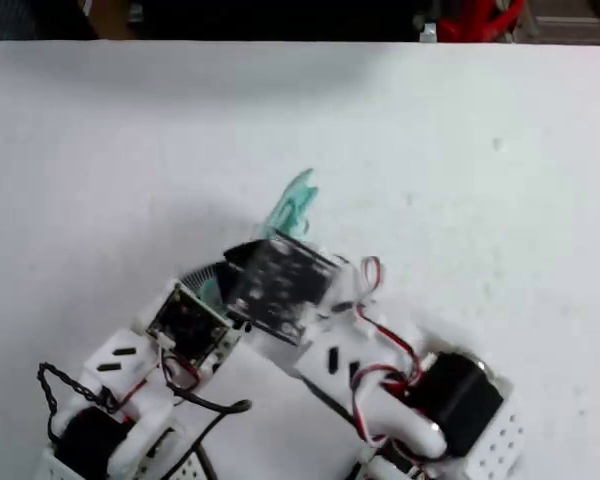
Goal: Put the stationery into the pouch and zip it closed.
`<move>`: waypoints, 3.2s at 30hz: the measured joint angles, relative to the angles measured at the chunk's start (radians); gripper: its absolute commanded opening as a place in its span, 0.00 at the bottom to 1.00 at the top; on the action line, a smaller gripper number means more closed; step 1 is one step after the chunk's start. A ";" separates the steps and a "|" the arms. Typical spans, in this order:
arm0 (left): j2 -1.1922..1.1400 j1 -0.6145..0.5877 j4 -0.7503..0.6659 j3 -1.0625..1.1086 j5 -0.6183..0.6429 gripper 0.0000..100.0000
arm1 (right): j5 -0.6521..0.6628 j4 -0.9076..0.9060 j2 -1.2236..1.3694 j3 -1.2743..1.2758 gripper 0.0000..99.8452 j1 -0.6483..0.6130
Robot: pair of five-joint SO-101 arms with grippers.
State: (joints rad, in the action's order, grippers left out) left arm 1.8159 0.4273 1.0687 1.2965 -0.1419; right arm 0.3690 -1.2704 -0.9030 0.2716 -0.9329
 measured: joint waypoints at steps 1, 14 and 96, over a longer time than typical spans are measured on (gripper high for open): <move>0.000 0.000 0.000 0.000 0.000 0.02 | 0.000 -0.029 0.018 -0.029 0.02 -0.006; 0.000 0.000 0.000 0.000 0.000 0.02 | -0.121 -0.180 -0.035 -0.147 0.25 0.284; 0.020 -0.035 0.003 0.017 -0.006 0.02 | -0.144 -0.433 0.334 -0.322 0.02 -0.405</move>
State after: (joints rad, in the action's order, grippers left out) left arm 1.8359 0.3920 1.0717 1.3134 -0.1481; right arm 0.2248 -1.7031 -0.5685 -0.0506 -1.3380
